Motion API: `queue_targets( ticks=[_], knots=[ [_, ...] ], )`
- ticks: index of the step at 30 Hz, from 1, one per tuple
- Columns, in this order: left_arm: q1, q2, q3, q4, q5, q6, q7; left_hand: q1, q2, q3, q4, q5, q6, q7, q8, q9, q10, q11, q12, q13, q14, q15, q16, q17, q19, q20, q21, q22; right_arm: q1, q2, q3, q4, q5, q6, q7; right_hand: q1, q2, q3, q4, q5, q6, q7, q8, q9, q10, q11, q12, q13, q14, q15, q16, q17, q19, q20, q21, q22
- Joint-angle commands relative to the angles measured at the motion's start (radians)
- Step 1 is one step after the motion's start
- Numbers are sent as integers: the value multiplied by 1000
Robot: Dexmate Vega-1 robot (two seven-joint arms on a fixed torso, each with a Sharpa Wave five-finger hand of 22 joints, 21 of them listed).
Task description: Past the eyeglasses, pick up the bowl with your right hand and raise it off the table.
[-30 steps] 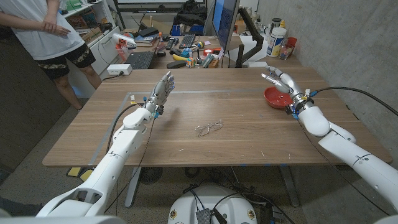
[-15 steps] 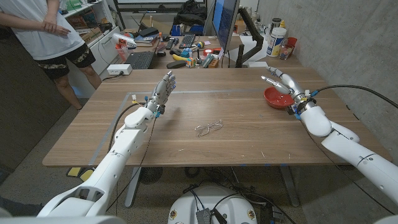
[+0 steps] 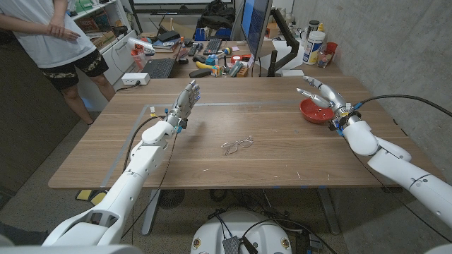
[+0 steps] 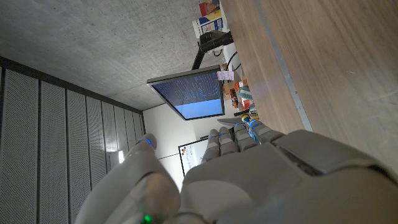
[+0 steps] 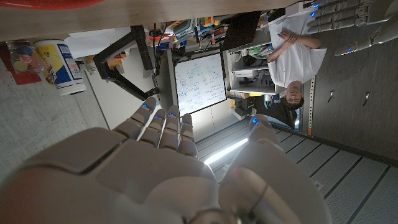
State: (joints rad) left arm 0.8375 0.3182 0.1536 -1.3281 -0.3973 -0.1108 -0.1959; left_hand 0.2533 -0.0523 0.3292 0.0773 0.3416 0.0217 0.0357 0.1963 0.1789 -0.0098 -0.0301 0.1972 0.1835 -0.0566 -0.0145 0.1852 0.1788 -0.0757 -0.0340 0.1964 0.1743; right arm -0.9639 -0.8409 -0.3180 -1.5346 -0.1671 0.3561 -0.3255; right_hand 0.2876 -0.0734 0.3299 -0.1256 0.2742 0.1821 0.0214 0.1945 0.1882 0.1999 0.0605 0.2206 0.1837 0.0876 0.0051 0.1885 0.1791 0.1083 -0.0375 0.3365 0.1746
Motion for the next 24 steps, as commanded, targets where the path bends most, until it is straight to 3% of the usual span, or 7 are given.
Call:
queue_targets(
  ticks=[1, 18, 24],
  knots=[
    [-4, 1, -3, 3, 0, -3, -3, 14, 3, -3, -3, -4, 6, 3, 2, 6, 0, 9, 2, 4, -1, 7, 1, 3, -12, -60, 1, 5, -1, -14, -5, -19, -60, -44, -9, 14, 0, 3, -5, 6, -4, -2, -2, 2, -8, -2, -5, 5, 4, 4, -1, 2, 8, 0, -4, 2],
    [-18, -4, -6, 29, -5, -7, -18, 14, 4, -7, -3, -4, 9, 4, 2, 6, -1, 7, 2, 4, -1, 7, 2, 4, -13, -58, 1, 5, -8, -39, -12, -55, -113, -107, -6, 22, -3, 3, -9, 10, -14, -3, -4, 2, -18, -1, -9, 6, 2, 7, -2, 2, 9, 4, -13, 3],
    [-20, -6, -9, 35, -5, -11, -20, 15, 4, -9, -2, -5, 9, 6, 2, 6, 1, 4, 3, 4, 0, 8, 2, 4, -13, -58, 1, 5, -13, -46, -13, -67, -124, -126, -8, 29, -5, 1, -11, 14, -2, 25, 2, 2, -16, 4, -7, 6, 5, 20, -1, 3, 11, 11, -19, 3]
  ],
)
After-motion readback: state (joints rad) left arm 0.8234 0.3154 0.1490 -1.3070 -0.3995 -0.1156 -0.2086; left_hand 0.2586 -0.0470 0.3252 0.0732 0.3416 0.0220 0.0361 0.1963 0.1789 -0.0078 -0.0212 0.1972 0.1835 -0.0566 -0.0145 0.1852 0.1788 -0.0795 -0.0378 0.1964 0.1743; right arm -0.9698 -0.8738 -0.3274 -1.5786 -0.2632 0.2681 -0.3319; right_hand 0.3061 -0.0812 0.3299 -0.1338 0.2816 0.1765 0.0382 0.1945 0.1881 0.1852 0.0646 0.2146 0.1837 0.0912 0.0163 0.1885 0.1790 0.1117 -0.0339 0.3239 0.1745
